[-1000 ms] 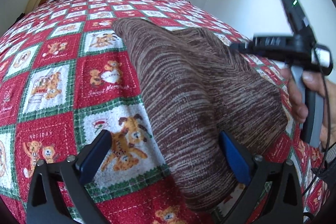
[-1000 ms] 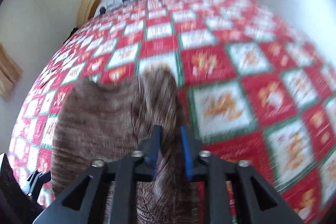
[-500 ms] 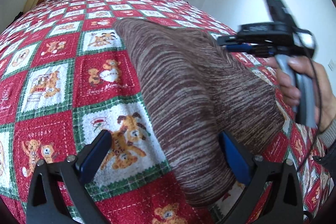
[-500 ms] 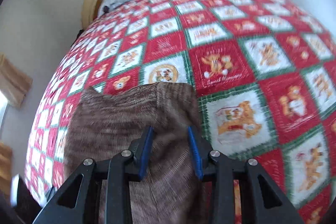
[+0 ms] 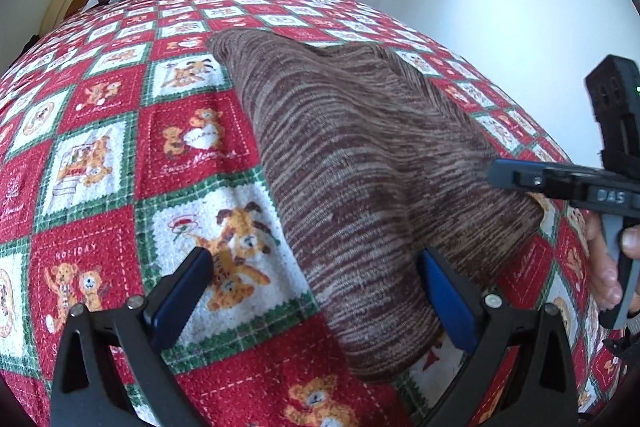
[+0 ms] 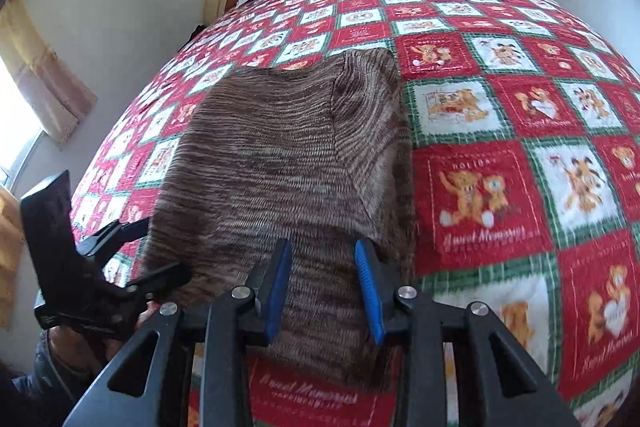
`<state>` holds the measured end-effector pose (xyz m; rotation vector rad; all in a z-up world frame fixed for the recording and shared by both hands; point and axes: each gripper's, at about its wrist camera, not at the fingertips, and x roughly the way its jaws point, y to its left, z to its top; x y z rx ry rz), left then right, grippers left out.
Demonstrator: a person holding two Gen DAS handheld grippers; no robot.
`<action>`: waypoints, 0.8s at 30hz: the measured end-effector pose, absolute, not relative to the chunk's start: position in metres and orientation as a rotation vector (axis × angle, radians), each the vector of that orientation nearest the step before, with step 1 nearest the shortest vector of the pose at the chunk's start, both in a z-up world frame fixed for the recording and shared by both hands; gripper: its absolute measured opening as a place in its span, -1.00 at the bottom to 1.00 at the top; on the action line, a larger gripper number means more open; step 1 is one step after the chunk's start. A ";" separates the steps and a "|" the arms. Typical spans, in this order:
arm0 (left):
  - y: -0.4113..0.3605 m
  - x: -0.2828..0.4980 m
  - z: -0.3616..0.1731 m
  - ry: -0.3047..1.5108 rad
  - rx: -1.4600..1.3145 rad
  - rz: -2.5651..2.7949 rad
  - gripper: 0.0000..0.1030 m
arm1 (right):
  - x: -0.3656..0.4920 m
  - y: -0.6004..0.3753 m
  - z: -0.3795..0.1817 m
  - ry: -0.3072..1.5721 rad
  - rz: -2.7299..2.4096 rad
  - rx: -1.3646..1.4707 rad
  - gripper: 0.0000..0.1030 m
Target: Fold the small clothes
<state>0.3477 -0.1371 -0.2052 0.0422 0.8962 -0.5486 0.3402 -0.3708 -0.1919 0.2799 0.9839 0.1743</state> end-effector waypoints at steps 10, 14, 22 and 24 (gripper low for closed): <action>-0.137 0.343 -0.206 0.898 0.053 -0.549 1.00 | 0.297 -0.365 -0.192 0.977 0.153 0.239 -0.31; -0.138 0.342 -0.206 0.898 0.063 -0.545 1.00 | 0.290 -0.368 -0.201 0.957 0.139 0.250 -0.31; -0.141 0.343 -0.206 0.902 0.078 -0.537 1.00 | 0.281 -0.364 -0.202 0.986 0.133 0.166 -0.30; -0.140 0.343 -0.206 0.901 0.072 -0.541 1.00 | 0.280 -0.368 -0.198 0.981 0.152 0.178 -0.30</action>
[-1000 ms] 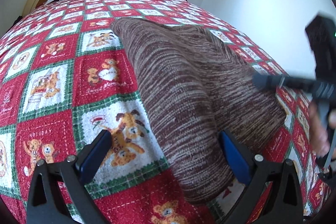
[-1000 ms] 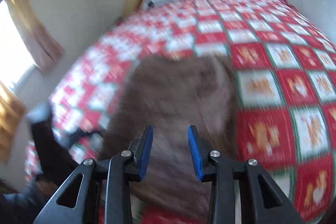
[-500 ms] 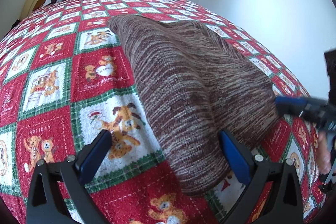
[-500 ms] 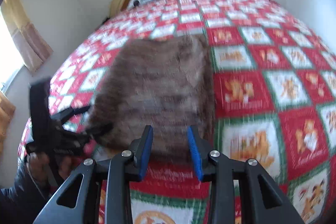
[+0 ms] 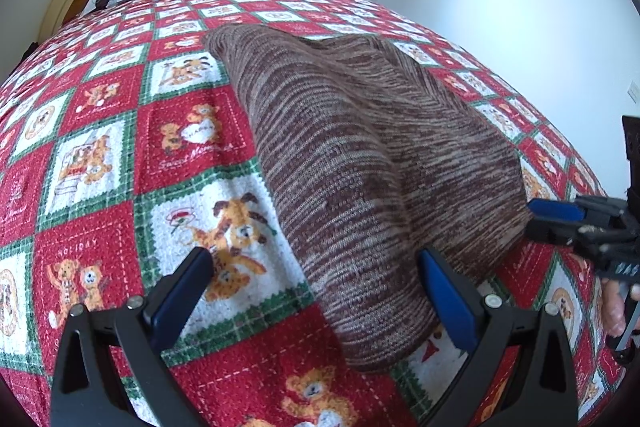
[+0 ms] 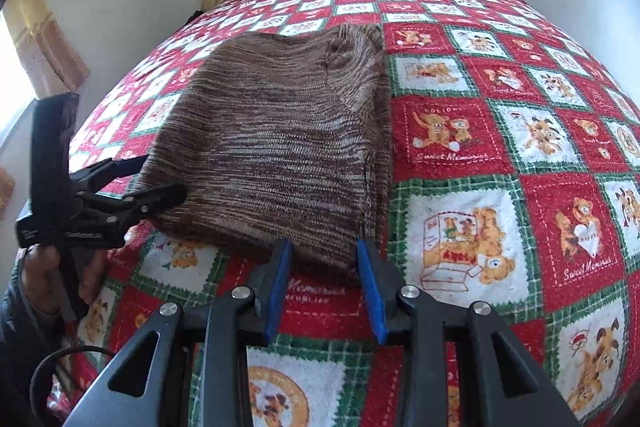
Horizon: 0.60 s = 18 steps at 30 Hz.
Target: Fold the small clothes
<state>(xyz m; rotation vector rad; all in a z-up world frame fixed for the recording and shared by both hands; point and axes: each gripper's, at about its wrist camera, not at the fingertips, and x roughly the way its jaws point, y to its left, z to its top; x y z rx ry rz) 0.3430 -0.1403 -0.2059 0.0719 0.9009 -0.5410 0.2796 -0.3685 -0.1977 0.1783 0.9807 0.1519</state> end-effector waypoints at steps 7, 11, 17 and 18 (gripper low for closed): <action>-0.141 0.346 -0.206 0.904 0.058 -0.554 1.00 | 0.320 -0.423 -0.166 0.873 0.139 0.372 0.17; -0.136 0.349 -0.205 0.903 0.007 -0.564 1.00 | 0.375 -0.437 -0.177 0.905 0.159 0.436 0.17; -0.135 0.351 -0.202 0.896 -0.045 -0.593 0.72 | 0.428 -0.443 -0.197 0.925 0.179 0.498 0.17; -0.138 0.350 -0.202 0.895 -0.034 -0.590 0.70 | 0.435 -0.444 -0.202 0.934 0.178 0.502 0.17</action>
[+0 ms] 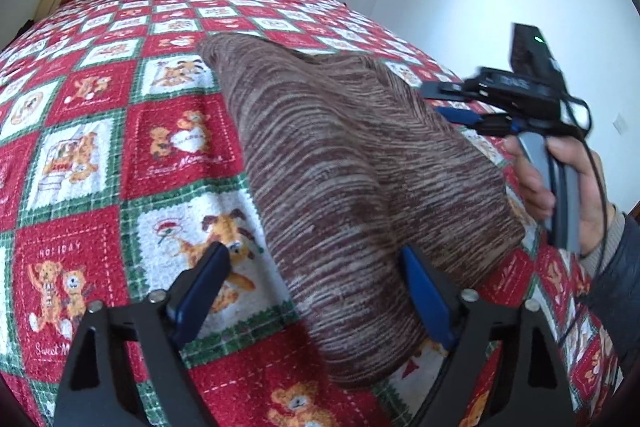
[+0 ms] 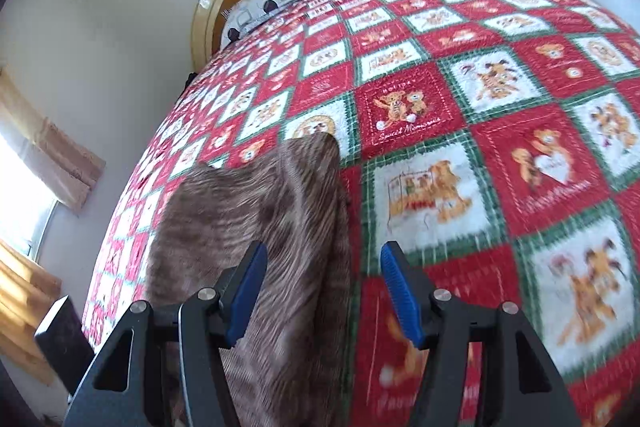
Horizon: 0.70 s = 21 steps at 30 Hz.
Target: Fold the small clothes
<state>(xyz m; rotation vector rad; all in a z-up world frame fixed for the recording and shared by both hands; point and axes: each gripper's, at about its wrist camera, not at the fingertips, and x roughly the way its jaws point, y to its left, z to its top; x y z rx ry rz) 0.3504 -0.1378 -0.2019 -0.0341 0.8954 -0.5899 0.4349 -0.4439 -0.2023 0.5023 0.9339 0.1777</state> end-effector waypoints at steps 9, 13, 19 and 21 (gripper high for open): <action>-0.147 0.360 -0.207 0.968 -0.073 -0.648 0.38 | 0.477 -0.438 -0.230 0.969 0.271 0.572 0.17; -0.146 0.359 -0.207 0.968 -0.087 -0.648 0.36 | 0.486 -0.428 -0.232 0.986 0.292 0.543 0.07; -0.138 0.357 -0.206 0.957 -0.114 -0.641 -0.08 | 0.482 -0.427 -0.230 0.980 0.336 0.561 -0.48; -0.133 0.356 -0.204 0.946 -0.130 -0.643 -0.28 | 0.477 -0.425 -0.224 0.954 0.341 0.556 -0.51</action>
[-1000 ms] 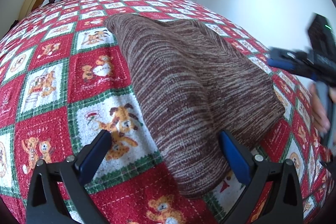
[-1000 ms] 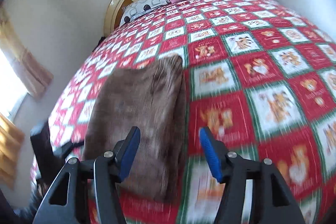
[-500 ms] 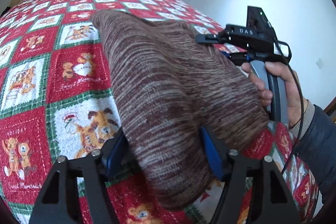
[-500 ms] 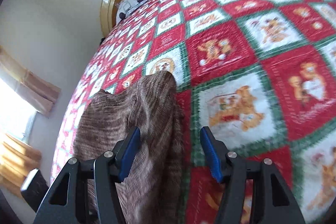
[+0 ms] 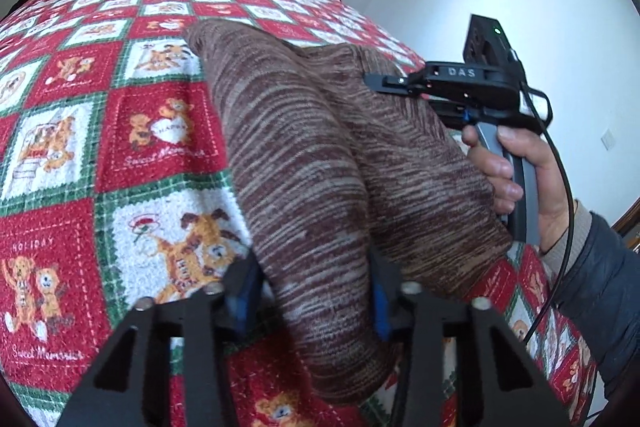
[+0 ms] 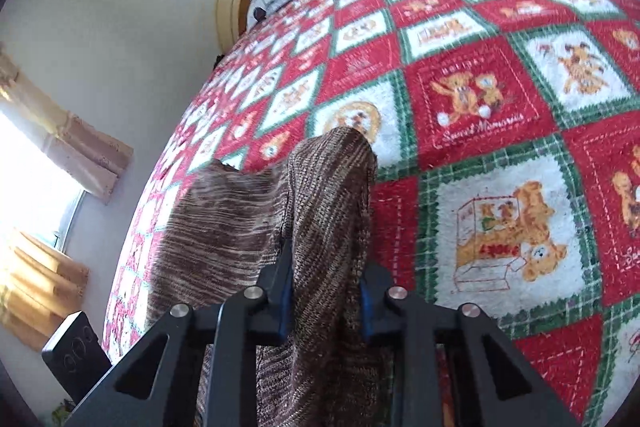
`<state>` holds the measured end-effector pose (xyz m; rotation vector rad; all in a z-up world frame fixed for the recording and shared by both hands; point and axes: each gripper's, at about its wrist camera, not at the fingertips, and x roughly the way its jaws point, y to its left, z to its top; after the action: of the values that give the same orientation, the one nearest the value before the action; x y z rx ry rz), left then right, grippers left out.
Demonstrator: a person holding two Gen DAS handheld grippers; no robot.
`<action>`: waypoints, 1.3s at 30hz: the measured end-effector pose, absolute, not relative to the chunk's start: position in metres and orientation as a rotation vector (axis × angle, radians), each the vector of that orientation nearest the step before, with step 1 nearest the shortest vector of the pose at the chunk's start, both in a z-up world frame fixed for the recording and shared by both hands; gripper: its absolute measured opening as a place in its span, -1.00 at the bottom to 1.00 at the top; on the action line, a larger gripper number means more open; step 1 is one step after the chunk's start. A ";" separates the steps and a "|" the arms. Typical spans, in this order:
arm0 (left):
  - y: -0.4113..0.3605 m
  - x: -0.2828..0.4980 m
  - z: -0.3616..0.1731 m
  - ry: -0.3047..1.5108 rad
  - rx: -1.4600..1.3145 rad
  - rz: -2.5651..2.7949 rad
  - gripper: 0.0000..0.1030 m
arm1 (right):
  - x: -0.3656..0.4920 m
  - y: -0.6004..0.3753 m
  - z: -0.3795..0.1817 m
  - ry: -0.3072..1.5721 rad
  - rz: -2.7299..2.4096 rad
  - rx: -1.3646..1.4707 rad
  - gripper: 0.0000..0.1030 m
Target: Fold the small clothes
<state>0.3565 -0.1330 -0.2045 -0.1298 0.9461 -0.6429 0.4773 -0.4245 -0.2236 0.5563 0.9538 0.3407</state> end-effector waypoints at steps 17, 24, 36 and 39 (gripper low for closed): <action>-0.073 0.315 -0.153 0.874 -0.223 -0.627 -0.59 | 0.437 -0.367 -0.138 0.810 0.415 0.542 -0.55; -0.019 0.278 -0.126 0.823 -0.213 -0.551 -0.59 | 0.418 -0.304 -0.113 0.775 0.525 0.543 -0.55; 0.081 0.218 -0.106 0.761 -0.249 -0.393 -0.59 | 0.396 -0.178 -0.094 0.775 0.721 0.554 -0.55; 0.102 0.204 -0.106 0.752 -0.264 -0.357 -0.59 | 0.392 -0.145 -0.094 0.786 0.758 0.548 -0.55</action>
<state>0.2044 0.1016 -0.1062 -0.2636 0.7524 -0.3568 0.3918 -0.1448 -0.0936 0.5482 0.7863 0.7579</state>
